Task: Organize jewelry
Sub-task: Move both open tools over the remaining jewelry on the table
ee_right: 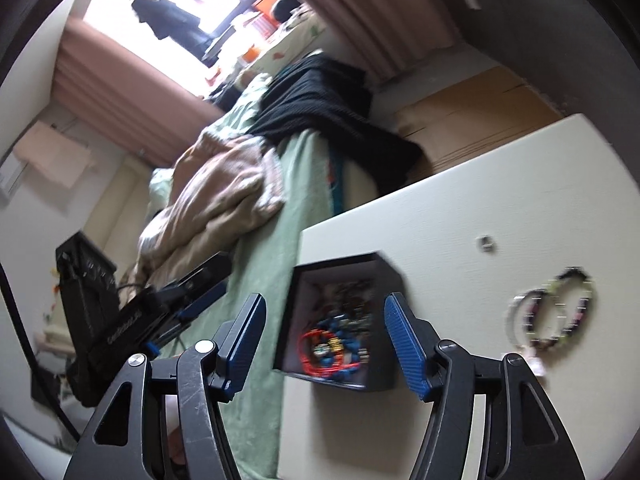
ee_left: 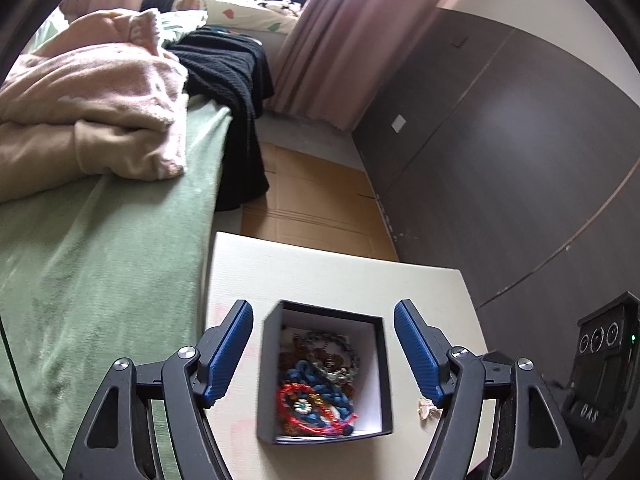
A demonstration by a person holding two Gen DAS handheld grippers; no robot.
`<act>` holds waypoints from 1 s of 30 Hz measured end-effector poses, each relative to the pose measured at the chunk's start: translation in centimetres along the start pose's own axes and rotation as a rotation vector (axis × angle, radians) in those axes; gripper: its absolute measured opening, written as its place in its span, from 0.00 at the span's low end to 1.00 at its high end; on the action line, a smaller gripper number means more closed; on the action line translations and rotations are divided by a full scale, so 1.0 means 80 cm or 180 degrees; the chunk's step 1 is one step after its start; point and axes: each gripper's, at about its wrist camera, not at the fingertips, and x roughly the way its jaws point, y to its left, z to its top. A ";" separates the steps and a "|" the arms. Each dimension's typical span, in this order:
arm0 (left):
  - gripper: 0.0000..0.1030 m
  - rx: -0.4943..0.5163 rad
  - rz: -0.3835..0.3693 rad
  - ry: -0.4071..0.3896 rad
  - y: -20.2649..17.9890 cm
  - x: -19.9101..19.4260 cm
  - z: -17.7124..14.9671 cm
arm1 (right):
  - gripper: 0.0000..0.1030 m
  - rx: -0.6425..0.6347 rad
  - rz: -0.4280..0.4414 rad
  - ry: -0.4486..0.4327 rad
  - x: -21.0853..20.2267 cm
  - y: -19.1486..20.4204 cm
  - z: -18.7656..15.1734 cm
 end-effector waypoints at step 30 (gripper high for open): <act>0.72 0.1198 -0.0096 0.0762 -0.187 0.105 -0.101 | 0.63 0.0635 -0.0727 -0.0026 -0.127 -0.165 0.012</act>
